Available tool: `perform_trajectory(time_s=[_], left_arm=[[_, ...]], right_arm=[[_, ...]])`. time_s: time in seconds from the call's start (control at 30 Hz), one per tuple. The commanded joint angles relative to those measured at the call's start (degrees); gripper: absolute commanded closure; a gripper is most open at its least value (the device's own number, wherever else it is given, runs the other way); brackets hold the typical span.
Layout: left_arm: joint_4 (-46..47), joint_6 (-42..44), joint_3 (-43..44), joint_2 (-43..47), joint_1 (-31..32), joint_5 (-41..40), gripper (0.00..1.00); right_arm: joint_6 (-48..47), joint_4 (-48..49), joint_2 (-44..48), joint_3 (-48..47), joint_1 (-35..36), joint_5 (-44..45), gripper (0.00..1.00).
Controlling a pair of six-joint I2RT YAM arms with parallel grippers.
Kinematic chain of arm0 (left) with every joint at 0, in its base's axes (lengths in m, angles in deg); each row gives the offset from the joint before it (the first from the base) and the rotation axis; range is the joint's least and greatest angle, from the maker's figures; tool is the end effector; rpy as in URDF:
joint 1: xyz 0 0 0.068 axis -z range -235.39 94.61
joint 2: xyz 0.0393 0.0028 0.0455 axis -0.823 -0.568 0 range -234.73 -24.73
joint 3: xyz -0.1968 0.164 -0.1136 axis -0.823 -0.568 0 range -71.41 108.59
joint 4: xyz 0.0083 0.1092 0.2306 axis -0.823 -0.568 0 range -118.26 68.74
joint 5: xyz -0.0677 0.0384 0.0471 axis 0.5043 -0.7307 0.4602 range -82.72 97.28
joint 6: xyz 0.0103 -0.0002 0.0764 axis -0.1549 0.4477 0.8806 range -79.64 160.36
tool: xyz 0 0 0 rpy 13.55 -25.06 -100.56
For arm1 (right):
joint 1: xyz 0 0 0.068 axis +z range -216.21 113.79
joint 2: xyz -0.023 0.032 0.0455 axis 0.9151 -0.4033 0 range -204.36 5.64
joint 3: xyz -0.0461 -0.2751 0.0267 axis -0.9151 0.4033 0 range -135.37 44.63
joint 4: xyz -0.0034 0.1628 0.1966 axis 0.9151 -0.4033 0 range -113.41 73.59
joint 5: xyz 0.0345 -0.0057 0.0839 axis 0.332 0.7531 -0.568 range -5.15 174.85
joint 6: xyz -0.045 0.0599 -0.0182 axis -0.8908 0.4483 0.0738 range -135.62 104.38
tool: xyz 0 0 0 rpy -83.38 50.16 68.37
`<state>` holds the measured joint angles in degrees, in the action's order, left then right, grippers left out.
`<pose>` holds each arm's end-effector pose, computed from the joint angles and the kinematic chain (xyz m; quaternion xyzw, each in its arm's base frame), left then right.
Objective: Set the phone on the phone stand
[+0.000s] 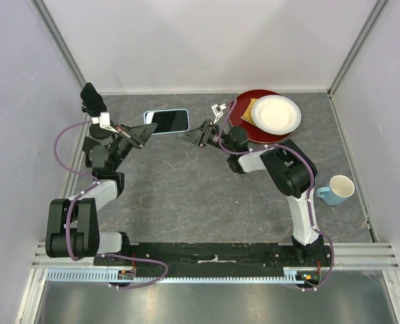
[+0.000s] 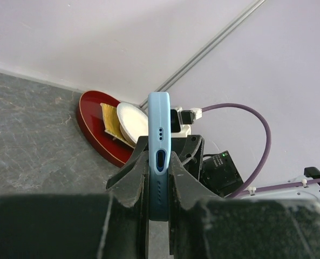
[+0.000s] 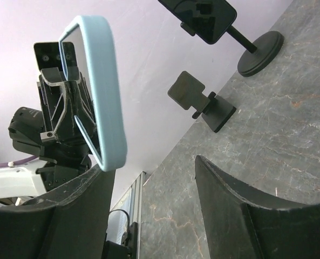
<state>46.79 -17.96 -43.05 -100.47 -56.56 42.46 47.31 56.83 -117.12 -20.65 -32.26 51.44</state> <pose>0.2789 -0.0320 0.2871 -0.0533 0.5941 -0.5260 0.6063 0.3693 0.2924 0.2080 -0.0773 0.6171 0.6865 0.3767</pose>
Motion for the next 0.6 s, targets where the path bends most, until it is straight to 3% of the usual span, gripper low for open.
perform_trajectory(time_s=[0.0, 0.13, 0.27, 0.57], left_arm=[[11.2, -3.8, -0.1, -0.6, 0.5, 0.7, 0.98], [10.1, -1.7, -0.1, 0.6, 0.6, 0.3, 0.98], [6.5, 0.5, 0.1, 1.6, 0.6, 0.4, 0.98], [5.9, 0.7, -0.1, -1.0, 4.3, -0.3, 0.98]], right_arm=[[1.9, 23.5, 0.9, 0.5, 0.1, 0.1, 0.33], [1.3, 25.3, 1.6, 0.5, 0.1, -2.2, 0.30], [0.6, 26.1, 2.6, 2.0, 0.1, -1.6, 0.18], [1.9, 27.5, 6.7, 3.5, -0.6, -2.6, 0.21]])
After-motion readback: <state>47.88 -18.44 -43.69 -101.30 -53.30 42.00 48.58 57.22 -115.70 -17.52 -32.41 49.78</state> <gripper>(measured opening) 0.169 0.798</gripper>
